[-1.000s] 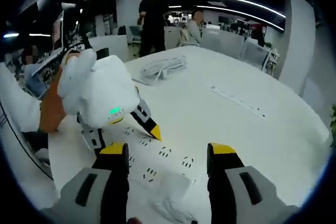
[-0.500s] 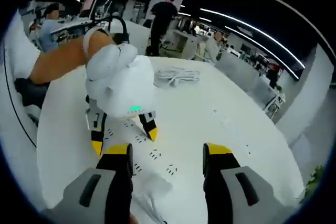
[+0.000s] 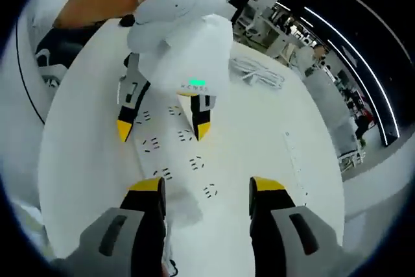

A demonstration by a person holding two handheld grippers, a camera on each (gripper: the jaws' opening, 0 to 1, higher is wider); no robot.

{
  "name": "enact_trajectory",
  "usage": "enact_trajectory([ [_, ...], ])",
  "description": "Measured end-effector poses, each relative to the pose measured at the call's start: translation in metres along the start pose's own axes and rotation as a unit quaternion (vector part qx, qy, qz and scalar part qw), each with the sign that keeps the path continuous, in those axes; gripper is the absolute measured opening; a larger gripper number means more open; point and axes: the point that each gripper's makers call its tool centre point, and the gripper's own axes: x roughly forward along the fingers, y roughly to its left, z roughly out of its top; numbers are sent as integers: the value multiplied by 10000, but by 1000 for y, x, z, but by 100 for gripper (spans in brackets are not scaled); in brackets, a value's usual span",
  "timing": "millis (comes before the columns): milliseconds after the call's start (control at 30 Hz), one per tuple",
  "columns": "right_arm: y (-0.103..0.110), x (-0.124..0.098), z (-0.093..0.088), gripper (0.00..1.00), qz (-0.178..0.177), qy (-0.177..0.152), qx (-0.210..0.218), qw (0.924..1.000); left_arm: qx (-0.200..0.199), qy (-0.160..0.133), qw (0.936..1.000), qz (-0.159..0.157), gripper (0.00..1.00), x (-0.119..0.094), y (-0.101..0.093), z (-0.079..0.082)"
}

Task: Straighten the power strip on the desk, plug the charger into it

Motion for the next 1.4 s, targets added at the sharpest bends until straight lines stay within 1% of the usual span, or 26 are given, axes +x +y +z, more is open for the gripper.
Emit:
enact_trajectory([
  [33,0,1,-3,45,35,7,-21,10000,-15,2,10000,7,76,-1,0,-1],
  [67,3,1,2,45,154,-117,15,9998,-26,10,10000,7,76,0,2,-2],
  [133,8,2,-1,45,303,12,-155,9994,-26,30,10000,5,76,0,6,-4],
  [167,13,1,-2,45,426,106,-325,9985,-27,41,10000,5,76,-1,8,-5],
  [233,20,-1,-5,44,528,341,-559,9965,-40,63,10000,11,76,-1,11,-7],
  [300,23,2,-12,40,642,601,-593,9944,-49,71,10000,21,77,-1,8,-6],
  [333,23,4,-14,39,655,665,-618,9937,-50,77,10000,21,77,-1,9,-7],
  [367,25,6,-21,38,729,844,-619,9918,-47,90,9999,23,77,-1,10,-7],
  [467,30,6,-22,34,864,877,-590,9906,-41,142,9999,32,76,-1,9,-7],
  [533,38,5,-22,27,1048,872,-688,9883,-39,156,9999,31,76,-1,8,-7],
  [567,41,5,-22,27,1101,869,-710,9876,-36,162,9999,29,76,-1,8,-7],
  [600,41,5,-22,27,1067,866,-812,9872,-35,167,9998,29,76,-1,8,-7],
  [767,47,2,-22,27,1108,905,-804,9864,-27,226,9997,30,76,-1,11,-7],
  [900,51,-1,-21,27,1064,961,-812,9863,59,282,9996,0,74,-1,7,-6],
  [1000,47,0,-22,27,1077,964,-766,9865,77,353,9993,-5,74,-1,11,-6],
  [1033,47,0,-23,27,1081,954,-725,9869,82,368,9993,-8,74,0,12,-6],
  [1233,47,0,-25,27,1095,967,-519,9879,167,455,9988,-23,72,-1,1,-4],
  [1400,46,0,-27,27,1087,940,-224,9894,279,494,9984,-65,71,0,1,-2],
])
